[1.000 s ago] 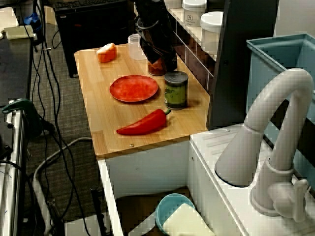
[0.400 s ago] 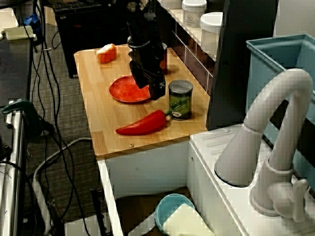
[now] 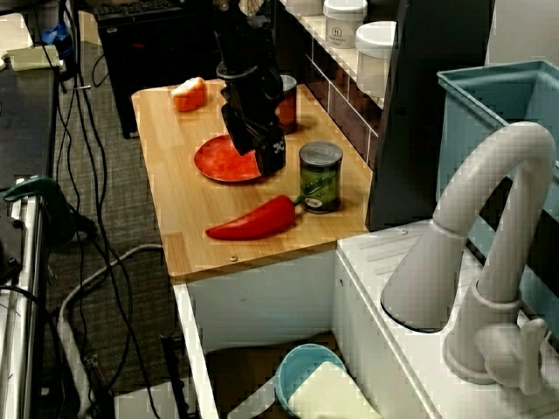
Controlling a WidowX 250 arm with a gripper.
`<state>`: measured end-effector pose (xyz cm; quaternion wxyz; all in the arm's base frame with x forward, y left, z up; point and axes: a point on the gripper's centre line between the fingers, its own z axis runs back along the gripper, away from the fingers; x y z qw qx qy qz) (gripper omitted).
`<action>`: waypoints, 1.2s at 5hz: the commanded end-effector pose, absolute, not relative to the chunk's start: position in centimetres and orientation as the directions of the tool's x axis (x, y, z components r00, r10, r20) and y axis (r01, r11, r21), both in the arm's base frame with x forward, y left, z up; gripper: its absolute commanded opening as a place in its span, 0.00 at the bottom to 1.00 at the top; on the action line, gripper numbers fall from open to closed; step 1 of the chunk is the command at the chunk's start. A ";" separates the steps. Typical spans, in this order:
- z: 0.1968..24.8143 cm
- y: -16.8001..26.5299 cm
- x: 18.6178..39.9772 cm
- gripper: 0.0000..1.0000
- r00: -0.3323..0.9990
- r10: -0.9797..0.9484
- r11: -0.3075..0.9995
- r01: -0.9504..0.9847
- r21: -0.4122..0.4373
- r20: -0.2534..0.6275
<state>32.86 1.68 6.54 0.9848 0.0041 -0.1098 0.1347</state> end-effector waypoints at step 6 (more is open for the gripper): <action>9.1 6.8 38.7 1.00 0.898 0.334 0.937 -0.349 0.001 0.286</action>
